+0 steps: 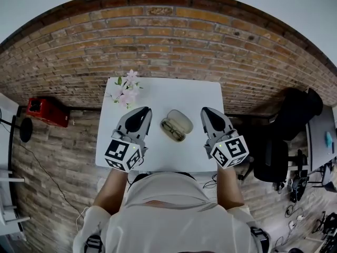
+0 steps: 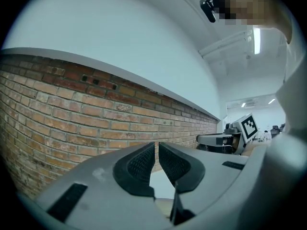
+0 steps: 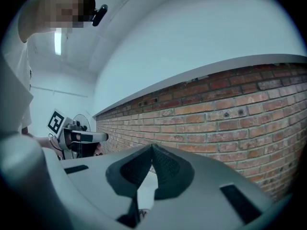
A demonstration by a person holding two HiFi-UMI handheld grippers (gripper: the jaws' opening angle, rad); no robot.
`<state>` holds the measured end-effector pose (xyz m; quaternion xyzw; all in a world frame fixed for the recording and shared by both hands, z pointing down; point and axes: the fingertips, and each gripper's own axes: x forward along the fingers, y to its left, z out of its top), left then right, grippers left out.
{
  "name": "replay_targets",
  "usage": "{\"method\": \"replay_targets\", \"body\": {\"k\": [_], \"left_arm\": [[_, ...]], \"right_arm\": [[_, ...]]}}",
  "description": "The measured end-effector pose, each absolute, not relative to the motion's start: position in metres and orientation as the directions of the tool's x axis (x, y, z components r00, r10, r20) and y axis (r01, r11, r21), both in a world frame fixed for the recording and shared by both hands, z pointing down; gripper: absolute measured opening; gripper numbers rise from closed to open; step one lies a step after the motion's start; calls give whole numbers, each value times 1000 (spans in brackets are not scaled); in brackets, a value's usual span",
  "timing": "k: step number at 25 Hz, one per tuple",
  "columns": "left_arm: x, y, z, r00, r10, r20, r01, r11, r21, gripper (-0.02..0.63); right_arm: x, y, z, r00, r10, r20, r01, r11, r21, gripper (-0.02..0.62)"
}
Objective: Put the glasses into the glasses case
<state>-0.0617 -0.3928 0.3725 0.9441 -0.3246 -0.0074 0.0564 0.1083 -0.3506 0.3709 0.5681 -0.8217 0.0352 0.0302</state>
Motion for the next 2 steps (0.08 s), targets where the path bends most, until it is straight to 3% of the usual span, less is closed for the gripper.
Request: {"method": "replay_targets", "body": {"k": [2], "left_arm": [[-62,-391,373,791,-611,23,-609,-783,125,35]], "right_arm": [[108,-349,374,-357,-929,97,-934,356,-29,52]]}}
